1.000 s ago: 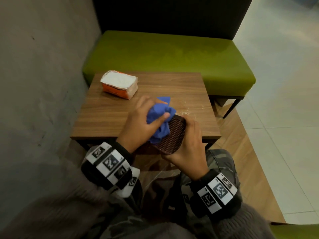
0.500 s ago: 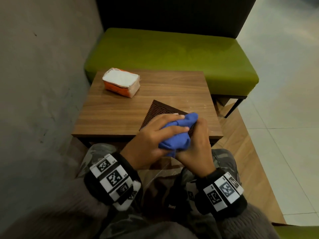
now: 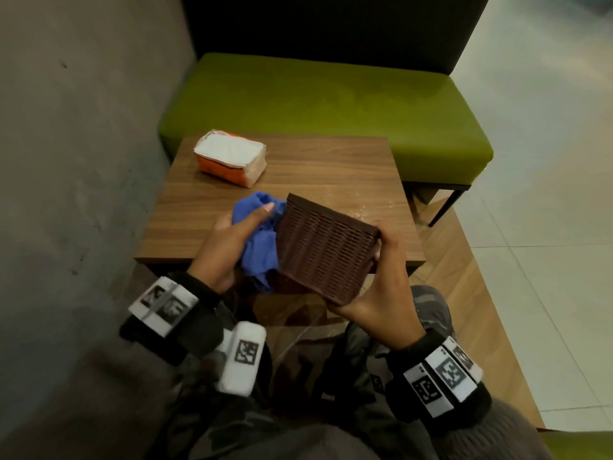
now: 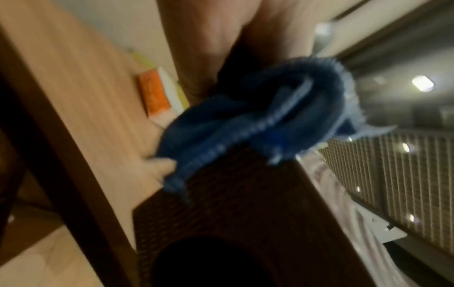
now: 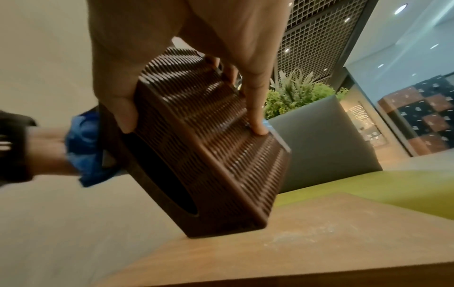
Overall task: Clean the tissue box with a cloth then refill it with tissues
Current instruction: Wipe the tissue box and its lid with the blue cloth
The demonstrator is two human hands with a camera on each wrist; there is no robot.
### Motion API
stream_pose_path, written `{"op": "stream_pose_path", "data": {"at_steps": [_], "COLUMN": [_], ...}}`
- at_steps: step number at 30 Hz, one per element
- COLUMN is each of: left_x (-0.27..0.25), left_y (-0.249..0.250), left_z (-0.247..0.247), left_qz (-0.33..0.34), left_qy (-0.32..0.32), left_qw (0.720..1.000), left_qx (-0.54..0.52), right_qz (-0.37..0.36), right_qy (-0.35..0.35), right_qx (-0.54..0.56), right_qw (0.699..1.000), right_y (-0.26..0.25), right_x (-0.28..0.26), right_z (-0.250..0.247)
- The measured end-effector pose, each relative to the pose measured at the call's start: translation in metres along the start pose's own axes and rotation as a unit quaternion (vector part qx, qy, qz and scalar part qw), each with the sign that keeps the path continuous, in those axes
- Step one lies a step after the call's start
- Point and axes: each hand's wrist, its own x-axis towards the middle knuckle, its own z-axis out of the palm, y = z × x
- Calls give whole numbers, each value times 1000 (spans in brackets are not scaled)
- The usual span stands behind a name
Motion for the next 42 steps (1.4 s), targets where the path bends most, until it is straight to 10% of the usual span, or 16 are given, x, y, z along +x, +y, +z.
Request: {"op": "stream_pose_path", "data": {"at_steps": [7,12,17,28,34,38,42], "left_x": [4,-5,0,5,-6,-3,2], "left_y": [32,-3,-10,-2,-19,-28,-38], "left_z": [-6,-21,-28,-1,19,20,22], "left_qz": [16,-143,-319,-285,-171,-121,-80], "left_qy": [-164,-180,-298,-310,-212,-209,-214], "left_qw": [986,973,898,905,957,966,973], "left_qx": [13,30,-51,-58,-99,-95,-27], "right_qz": [-102,-153,-206,-260,126,416,412], "right_qy": [-7,23,-49,-124,-67,-31,-45], "right_qx": [-37,-65,-73,-128,-25,340,421], "right_qw": [994,986,974,949,989,843,807], "right_y": [0,-2,6,33,40,15,7], "right_x": [0,3,2,22,7,2,7], "right_z": [-22,-30,-28,-50,-46,-23,-13]}}
